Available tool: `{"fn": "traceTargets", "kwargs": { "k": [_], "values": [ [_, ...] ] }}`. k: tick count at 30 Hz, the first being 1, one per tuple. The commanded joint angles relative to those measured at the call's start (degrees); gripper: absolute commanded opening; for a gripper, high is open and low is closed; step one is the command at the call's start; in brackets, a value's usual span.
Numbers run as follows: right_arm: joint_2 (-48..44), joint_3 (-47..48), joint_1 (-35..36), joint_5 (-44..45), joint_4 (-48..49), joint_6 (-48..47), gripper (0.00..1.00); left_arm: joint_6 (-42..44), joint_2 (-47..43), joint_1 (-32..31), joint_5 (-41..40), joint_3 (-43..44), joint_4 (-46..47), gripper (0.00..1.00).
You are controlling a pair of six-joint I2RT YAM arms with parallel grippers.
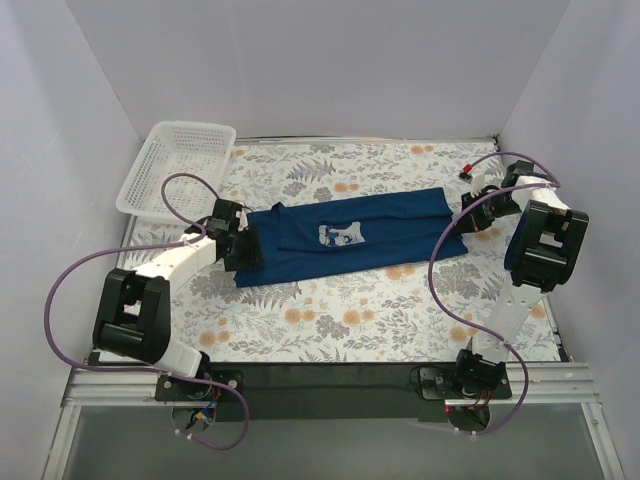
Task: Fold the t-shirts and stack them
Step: Fold the tshirt
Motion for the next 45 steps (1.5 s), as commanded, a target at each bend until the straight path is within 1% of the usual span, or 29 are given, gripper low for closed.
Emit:
{"fn": "traceTargets", "kwargs": {
  "k": [1,5,8,13,20,22,24,25,27,28,29,37,42,45],
  "values": [
    [-1.0,0.1,0.1,-1.5,1.0,0.4,0.01,1.1,1.3,0.3,-2.4,1.7,-1.7,0.47],
    [-0.7,0.0,0.1,-1.5,1.0,0.3,0.01,1.2,2.4,0.3,-3.9,2.0,-2.4,0.45],
    [-0.6,0.1,0.1,-1.8,1.0,0.3,0.01,0.9,2.5,0.3,-6.9,1.9,-3.5,0.44],
    [-0.6,-0.1,0.1,-1.7,1.2,0.3,0.01,0.8,0.0,0.3,-8.1,1.1,-4.9,0.44],
    [-0.4,0.0,0.1,-1.8,1.3,0.5,0.01,0.3,-0.8,0.3,-7.0,-0.9,-5.8,0.43],
    [-0.4,0.0,0.1,-1.6,1.3,0.5,0.01,0.3,-0.5,0.3,-6.0,-0.9,-5.9,0.4],
    [-0.5,0.0,0.1,-1.6,1.3,0.5,0.01,0.3,-0.4,0.3,-5.5,-0.6,-6.1,0.31],
    [-0.6,-0.1,0.1,-1.5,1.2,0.5,0.01,0.3,-0.3,0.3,-5.5,-0.5,-6.2,0.23],
    [-0.7,-0.2,0.1,-1.5,1.2,0.5,0.01,0.1,-0.2,0.3,-5.5,-0.6,-6.6,0.14],
    [-0.8,-0.1,0.1,-1.4,1.2,0.5,0.01,0.1,-0.5,0.3,-5.5,-0.6,-6.7,0.05],
    [-0.9,-0.2,0.1,-1.3,1.3,0.5,0.01,0.0,-0.8,0.3,-5.5,-0.7,-7.0,0.0],
    [-2.7,-0.6,-0.4,0.7,1.4,0.5,0.01,-0.4,-3.3,0.3,-5.6,0.9,-9.0,0.0],
    [-2.8,-0.1,-0.8,2.6,1.5,2.2,0.01,0.2,-3.9,0.3,-5.5,3.9,-14.0,0.0],
    [-2.4,0.7,-0.8,1.9,1.2,3.5,0.01,0.5,-4.7,0.3,-5.5,4.4,-16.1,0.0]
  ]
}}
